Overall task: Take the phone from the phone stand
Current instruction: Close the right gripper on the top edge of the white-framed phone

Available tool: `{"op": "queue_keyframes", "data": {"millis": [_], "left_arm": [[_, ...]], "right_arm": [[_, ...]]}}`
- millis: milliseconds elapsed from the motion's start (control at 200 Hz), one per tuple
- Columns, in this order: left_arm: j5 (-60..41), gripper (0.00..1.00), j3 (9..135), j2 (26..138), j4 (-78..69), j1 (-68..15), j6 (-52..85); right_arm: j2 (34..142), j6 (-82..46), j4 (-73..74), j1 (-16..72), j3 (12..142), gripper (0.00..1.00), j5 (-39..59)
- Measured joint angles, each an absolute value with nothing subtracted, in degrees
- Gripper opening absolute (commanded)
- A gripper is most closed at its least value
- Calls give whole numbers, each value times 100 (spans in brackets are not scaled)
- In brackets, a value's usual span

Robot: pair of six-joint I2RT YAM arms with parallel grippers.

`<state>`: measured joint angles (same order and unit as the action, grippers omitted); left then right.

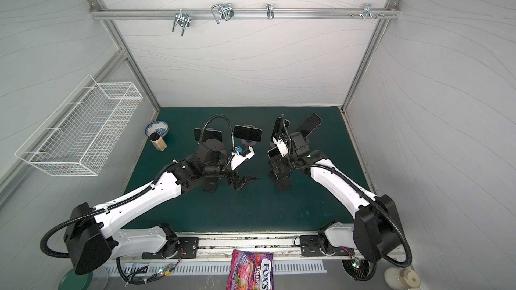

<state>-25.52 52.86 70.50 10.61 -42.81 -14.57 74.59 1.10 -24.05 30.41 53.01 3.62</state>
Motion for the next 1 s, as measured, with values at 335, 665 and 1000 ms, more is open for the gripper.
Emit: {"op": "queue_keyframes", "data": {"millis": [335, 665, 1000], "left_arm": [[-2578, 99, 5290, 7094, 1061, -4313, -1441], [-2593, 99, 5290, 7155, 1059, -4331, -1433], [-2593, 99, 5290, 7234, 1055, -4403, -1424]], "right_arm": [[7533, 115, -2318, 3041, 5332, 95, 364], [7570, 139, -2270, 3041, 5352, 92, 364], [7605, 161, -2257, 3041, 5352, 84, 375]]}}
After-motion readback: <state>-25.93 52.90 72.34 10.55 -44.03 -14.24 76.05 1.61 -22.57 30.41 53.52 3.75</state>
